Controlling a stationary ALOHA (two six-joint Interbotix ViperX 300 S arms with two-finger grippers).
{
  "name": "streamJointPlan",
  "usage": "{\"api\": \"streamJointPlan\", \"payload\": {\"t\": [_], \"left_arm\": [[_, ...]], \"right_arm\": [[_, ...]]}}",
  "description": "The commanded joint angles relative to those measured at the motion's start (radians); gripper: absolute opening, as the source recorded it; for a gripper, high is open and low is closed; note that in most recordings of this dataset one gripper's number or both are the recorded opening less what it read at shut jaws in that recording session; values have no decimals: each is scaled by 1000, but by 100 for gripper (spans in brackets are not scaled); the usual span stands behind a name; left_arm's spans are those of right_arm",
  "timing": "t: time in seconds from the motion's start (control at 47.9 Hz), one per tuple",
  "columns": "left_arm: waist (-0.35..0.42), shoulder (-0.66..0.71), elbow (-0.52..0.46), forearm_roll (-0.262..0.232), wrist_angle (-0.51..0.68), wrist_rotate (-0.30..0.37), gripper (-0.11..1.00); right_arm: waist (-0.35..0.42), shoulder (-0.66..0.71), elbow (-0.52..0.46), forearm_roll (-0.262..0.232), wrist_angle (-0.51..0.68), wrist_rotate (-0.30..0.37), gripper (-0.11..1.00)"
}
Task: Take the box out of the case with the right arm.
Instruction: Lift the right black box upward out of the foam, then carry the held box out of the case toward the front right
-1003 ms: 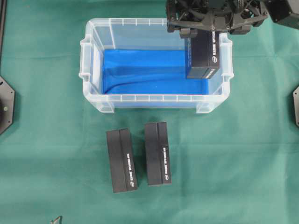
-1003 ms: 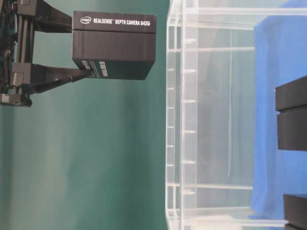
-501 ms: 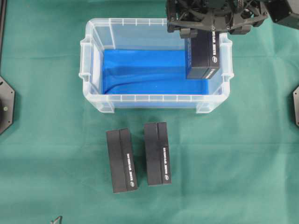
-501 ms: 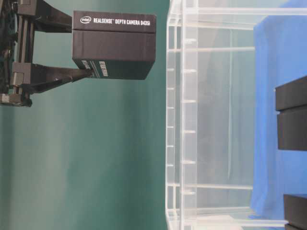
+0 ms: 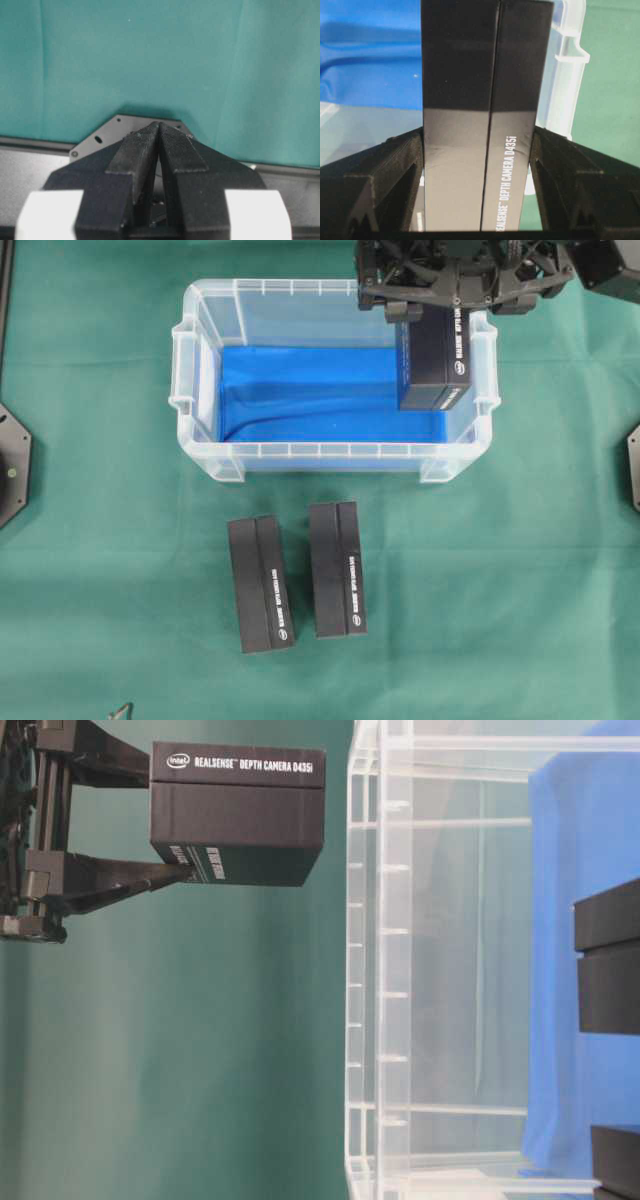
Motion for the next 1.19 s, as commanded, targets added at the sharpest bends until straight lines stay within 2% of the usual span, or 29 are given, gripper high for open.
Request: {"api": "streamJointPlan", "payload": {"t": [0.0, 0.397, 0.71, 0.836, 1.024, 1.17], "left_arm": [[3, 3, -9, 3, -5, 0, 0], [3, 2, -9, 3, -5, 0, 0], [3, 3, -9, 2, -5, 0, 0], [3, 6, -9, 3, -5, 0, 0], [3, 9, -11, 3, -5, -3, 0], [3, 9, -11, 2, -5, -3, 0]], "right_arm": [[3, -32, -23, -5, 2, 0, 65], [20, -32, -23, -5, 6, 0, 65], [98, -32, -23, -5, 11, 14, 65], [155, -32, -25, -5, 28, 51, 65], [261, -32, -25, -5, 55, 141, 65], [351, -32, -23, -25, 63, 212, 65]]}}
